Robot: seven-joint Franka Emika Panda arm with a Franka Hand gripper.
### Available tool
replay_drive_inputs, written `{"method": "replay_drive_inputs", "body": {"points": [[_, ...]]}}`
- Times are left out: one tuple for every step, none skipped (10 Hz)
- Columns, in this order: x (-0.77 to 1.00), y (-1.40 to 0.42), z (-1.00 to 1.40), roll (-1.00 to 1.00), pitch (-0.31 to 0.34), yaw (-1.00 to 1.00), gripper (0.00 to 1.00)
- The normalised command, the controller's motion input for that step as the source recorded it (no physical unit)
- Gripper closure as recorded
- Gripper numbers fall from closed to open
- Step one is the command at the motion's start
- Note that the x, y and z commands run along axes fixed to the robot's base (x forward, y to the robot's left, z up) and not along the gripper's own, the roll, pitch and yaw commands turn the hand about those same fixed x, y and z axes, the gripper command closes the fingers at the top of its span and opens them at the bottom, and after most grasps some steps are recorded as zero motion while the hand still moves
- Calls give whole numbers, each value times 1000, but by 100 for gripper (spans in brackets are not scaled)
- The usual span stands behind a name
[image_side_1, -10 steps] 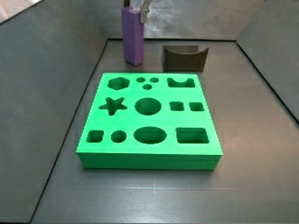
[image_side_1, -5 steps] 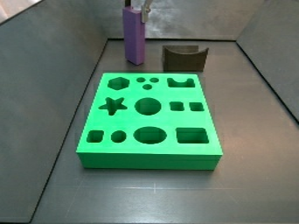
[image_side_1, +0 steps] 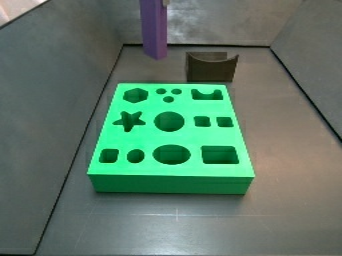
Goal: Pick up the arch object. Move up. Move to above the board. Insert the arch object.
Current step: Move to above the board.
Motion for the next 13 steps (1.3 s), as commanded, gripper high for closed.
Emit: {"method": "replay_drive_inputs", "body": {"points": [[77, -87, 1000, 5, -93, -134, 100], [85, -96, 1000, 7, -89, -140, 100], [58, -80, 1000, 4, -18, -97, 100], [56, -71, 1000, 5, 10, -83, 100], [57, -61, 1000, 9, 57, -57, 100], [57, -56, 1000, 10, 74, -49, 100], [54, -44, 1000, 13, 95, -37, 100], [49, -32, 1000, 14, 96, -28, 100], [30, -13, 809, 15, 94, -18, 100], [25, -8, 649, 17, 90, -17, 100], [17, -3, 436, 18, 90, -16, 100], [16, 0, 329, 19, 90, -15, 100], [101, -1000, 75, -14, 141, 1000, 100]]}}
